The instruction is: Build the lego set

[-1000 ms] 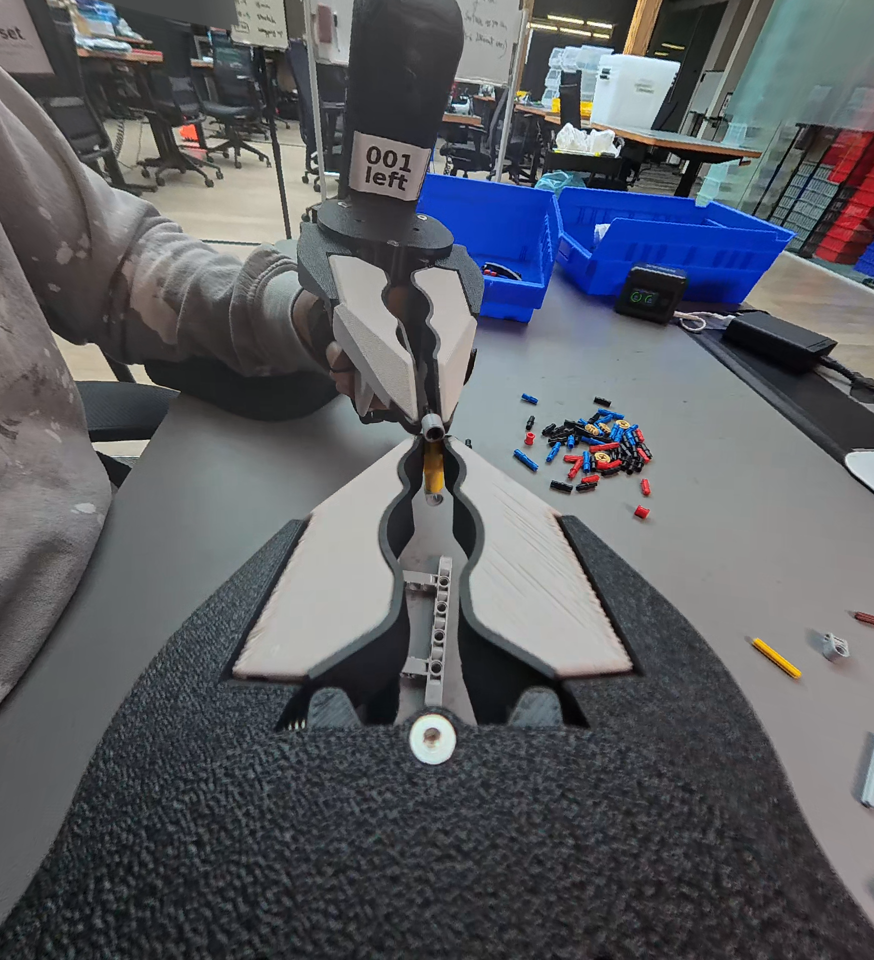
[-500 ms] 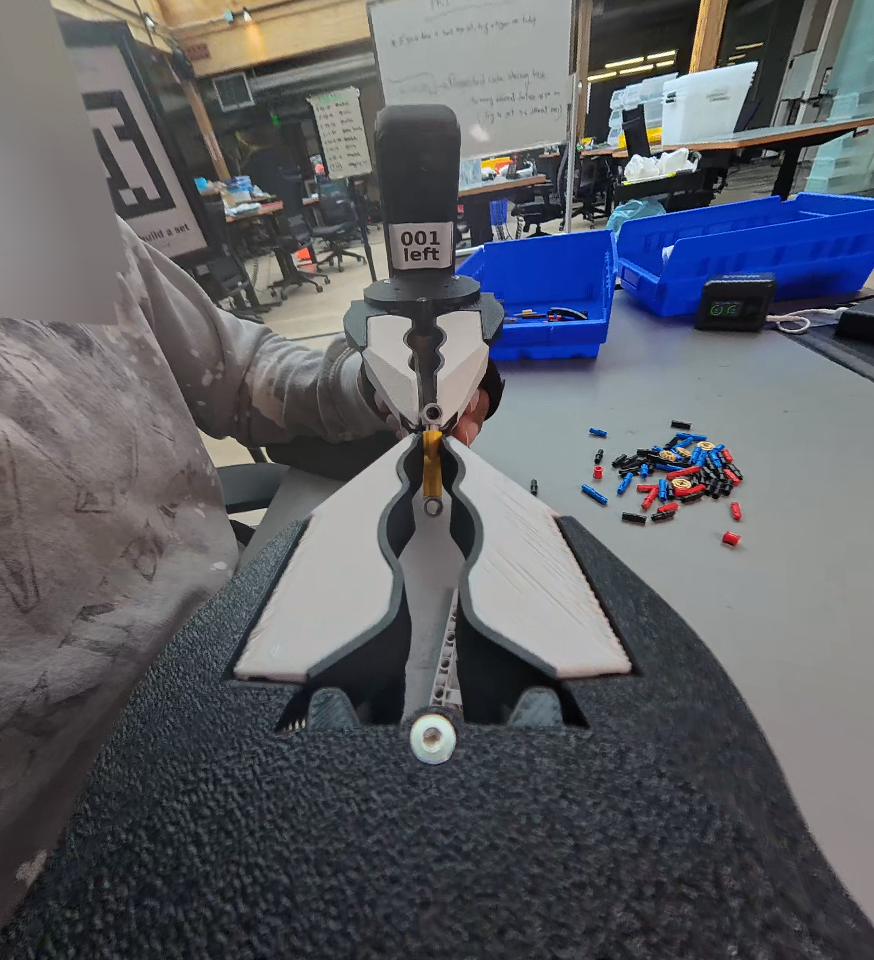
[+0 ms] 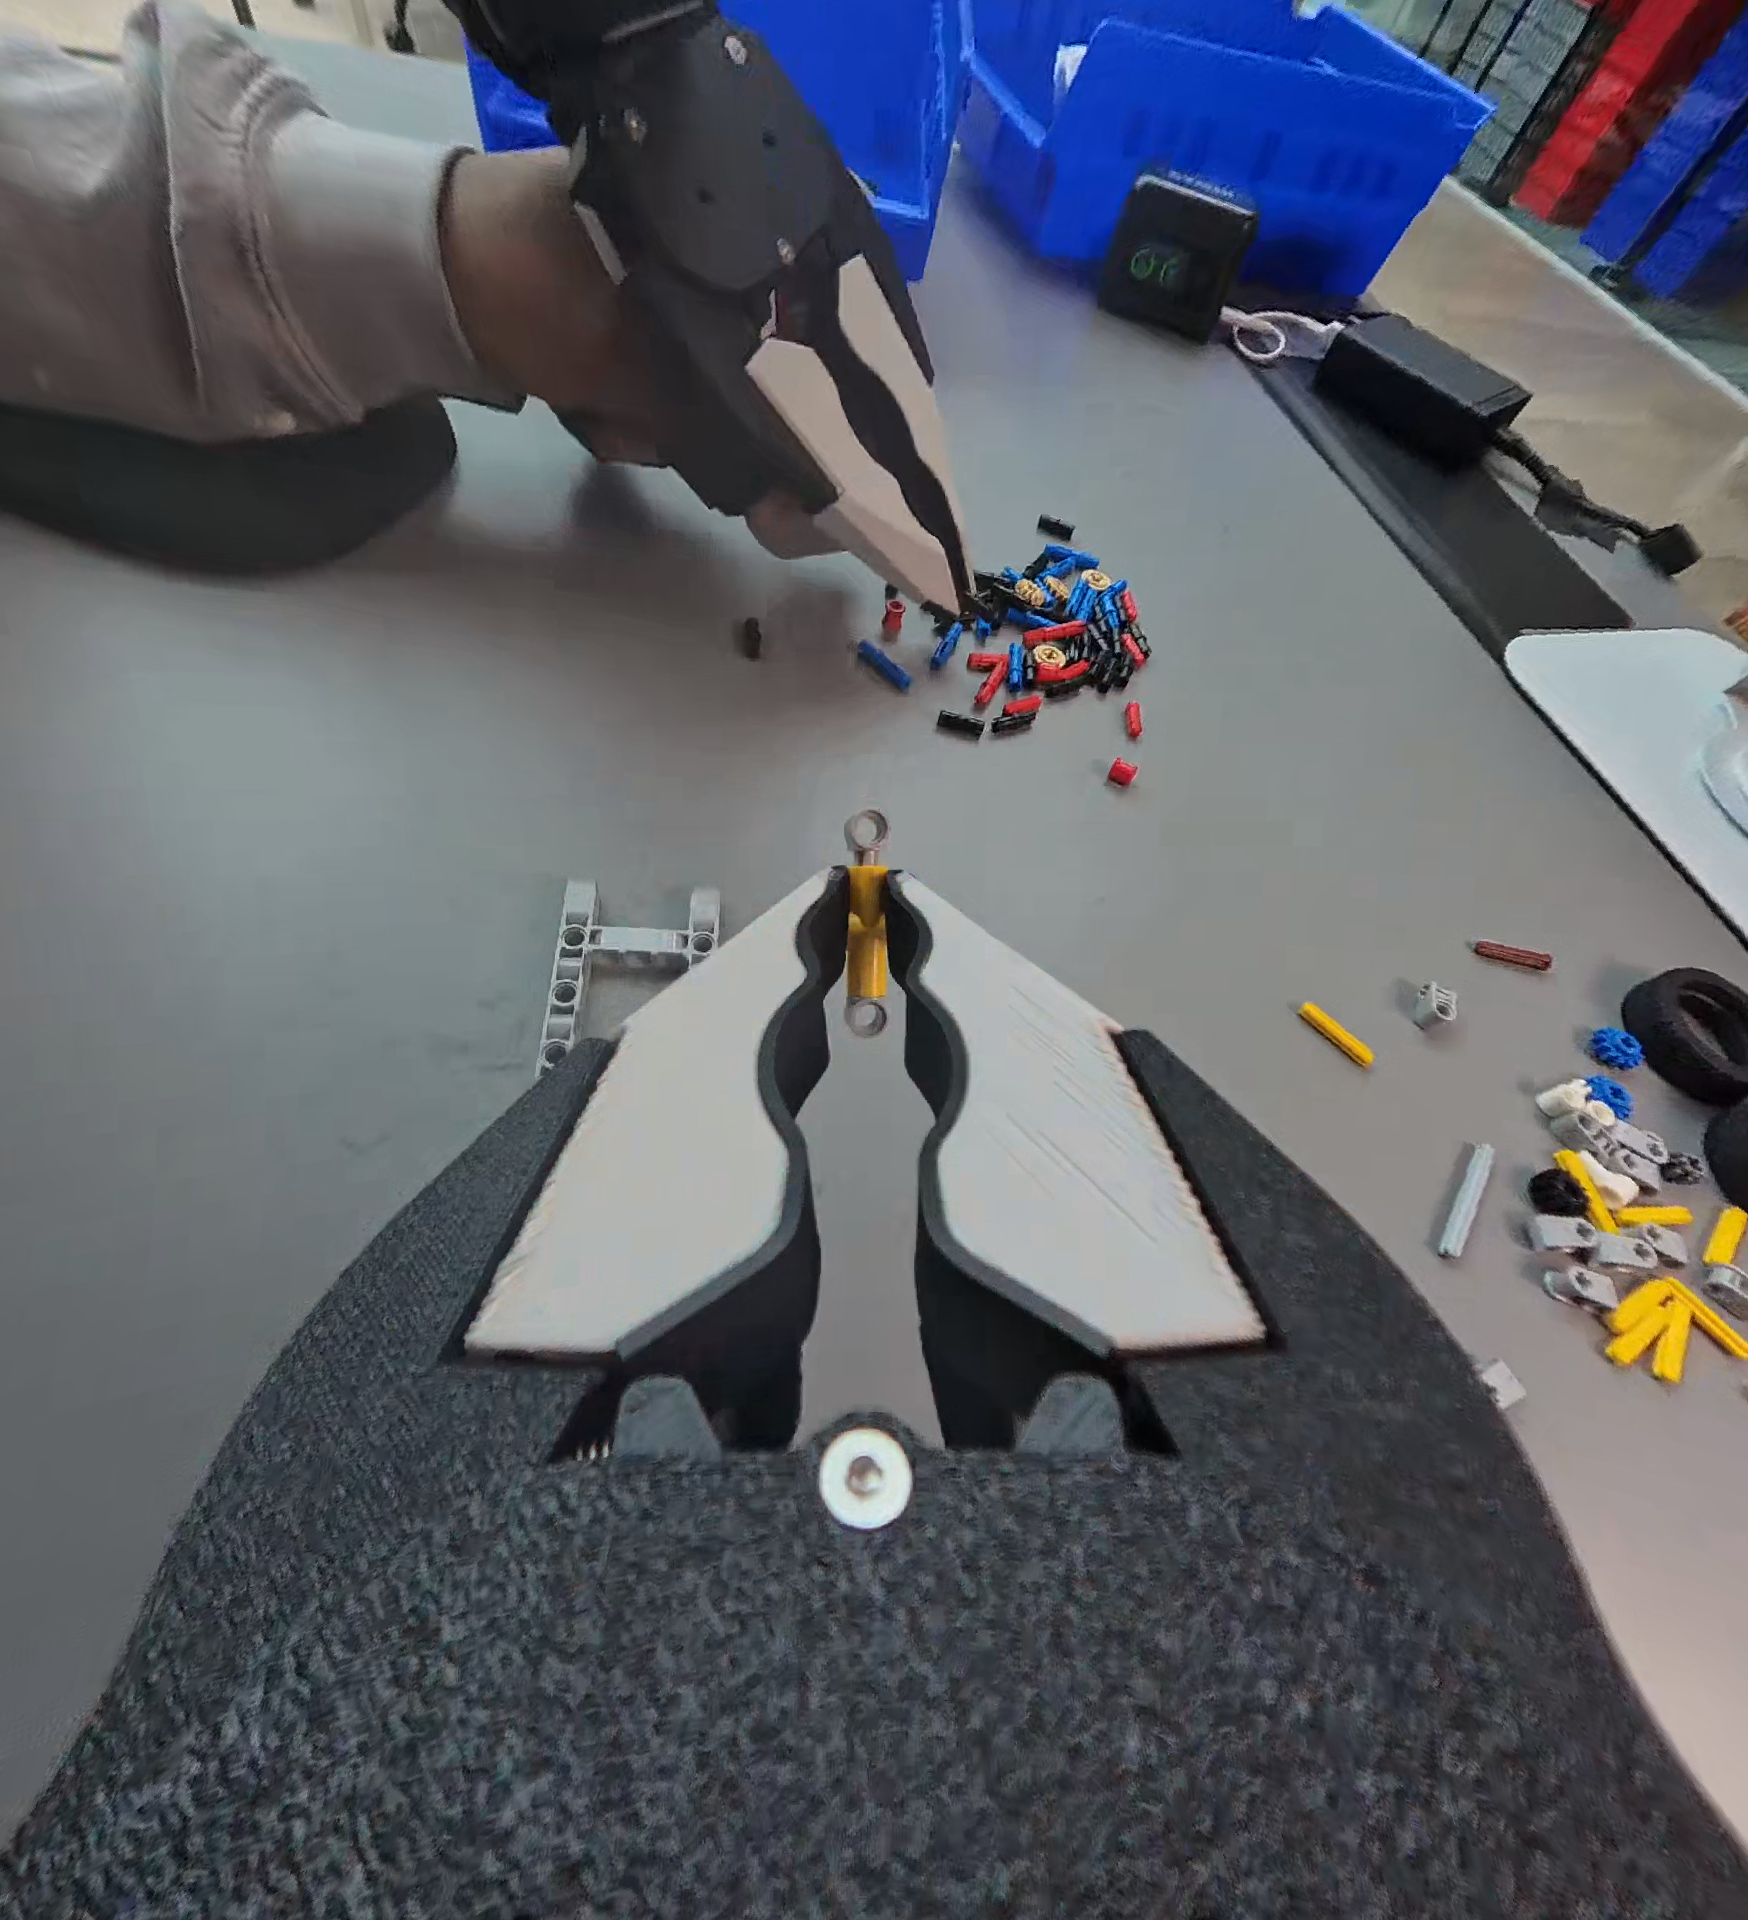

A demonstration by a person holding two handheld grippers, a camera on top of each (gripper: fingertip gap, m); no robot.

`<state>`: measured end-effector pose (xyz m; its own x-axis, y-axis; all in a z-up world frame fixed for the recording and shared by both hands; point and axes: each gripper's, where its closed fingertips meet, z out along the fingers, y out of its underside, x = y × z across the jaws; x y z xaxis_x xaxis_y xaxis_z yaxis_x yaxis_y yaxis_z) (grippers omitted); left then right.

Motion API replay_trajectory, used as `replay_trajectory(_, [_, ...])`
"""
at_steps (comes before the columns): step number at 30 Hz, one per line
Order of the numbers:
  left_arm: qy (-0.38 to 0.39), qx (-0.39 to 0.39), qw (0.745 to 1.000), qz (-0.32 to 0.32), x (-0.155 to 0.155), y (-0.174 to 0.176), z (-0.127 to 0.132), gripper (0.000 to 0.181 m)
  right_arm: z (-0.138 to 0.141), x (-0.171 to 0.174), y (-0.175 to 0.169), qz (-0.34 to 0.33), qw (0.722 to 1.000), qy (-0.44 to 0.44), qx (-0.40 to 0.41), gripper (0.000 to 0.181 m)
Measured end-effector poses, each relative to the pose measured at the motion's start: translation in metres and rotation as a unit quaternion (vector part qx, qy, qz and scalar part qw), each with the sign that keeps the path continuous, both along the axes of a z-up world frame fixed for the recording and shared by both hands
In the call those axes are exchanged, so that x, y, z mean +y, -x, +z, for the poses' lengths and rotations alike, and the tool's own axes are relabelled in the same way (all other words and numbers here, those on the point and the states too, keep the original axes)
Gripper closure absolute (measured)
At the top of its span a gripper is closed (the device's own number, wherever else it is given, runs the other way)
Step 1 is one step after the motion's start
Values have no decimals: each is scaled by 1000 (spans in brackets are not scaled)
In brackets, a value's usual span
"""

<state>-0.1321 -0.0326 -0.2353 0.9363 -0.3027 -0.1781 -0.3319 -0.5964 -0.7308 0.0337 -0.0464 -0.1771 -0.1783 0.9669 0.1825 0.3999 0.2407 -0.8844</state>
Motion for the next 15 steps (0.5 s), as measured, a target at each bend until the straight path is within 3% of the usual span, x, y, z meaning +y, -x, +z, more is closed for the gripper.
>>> replay_trajectory(3, [-22, -44, 999, -21, 2, -14, 12, 157, -3, -5, 2, 9, 1000, -29, 5, 175])
replay_trajectory(5, [-49, -116, 989, -72, -2, -42, 32, 156, -4, -4, 4, 6, 998, -69, 6, 175])
replay_trajectory(8, [-53, -256, 952, -162, -20, -93, 61, 154, -3, 0, 6, -7, 988, -151, 15, 175])
replay_trajectory(10, [-42, -307, 930, -198, -30, -117, 68, 152, -1, -2, 9, -6, 981, -190, 22, 174])
replay_trajectory(12, [-34, -308, 924, -223, -36, -134, 67, 152, 0, -9, 12, 2, 976, -218, 24, 174])
replay_trajectory(15, [-56, -242, 929, -273, -44, -151, 64, 158, -1, -21, 14, 21, 972, -231, 24, 174])
